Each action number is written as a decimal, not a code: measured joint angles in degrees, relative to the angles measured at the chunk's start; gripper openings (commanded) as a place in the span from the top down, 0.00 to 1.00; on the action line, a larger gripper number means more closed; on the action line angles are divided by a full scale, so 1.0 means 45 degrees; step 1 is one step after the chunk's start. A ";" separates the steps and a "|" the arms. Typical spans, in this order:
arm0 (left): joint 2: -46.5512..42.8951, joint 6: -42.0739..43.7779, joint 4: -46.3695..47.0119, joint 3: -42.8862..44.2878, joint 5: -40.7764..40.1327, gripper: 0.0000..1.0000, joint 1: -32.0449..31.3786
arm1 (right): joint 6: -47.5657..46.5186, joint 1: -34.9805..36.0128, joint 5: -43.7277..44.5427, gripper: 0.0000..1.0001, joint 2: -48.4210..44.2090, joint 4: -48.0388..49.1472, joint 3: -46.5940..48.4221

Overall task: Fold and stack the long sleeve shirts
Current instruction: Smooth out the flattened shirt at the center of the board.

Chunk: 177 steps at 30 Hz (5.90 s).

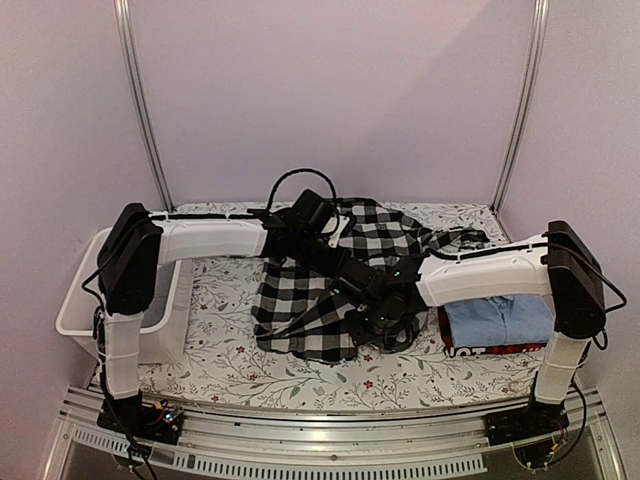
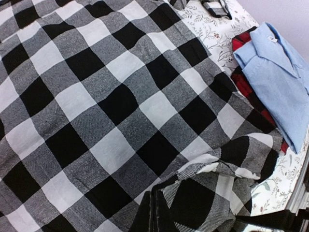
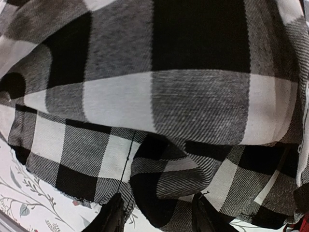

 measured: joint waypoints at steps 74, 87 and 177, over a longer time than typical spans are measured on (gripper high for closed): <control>0.0000 -0.0015 0.0170 -0.0403 0.0578 1.00 0.0131 | 0.0364 0.0010 0.0272 0.28 -0.2365 -0.1030 -0.1710; 0.0000 -0.0073 0.0165 -0.0471 0.0690 1.00 0.0146 | 0.1690 -0.0189 0.0894 0.46 -0.2958 -0.0962 -0.3332; -0.1957 -0.2788 -0.0073 -0.5911 0.2297 0.62 0.3750 | 0.0049 -0.2074 -0.1122 0.42 -0.4595 0.2783 -0.5518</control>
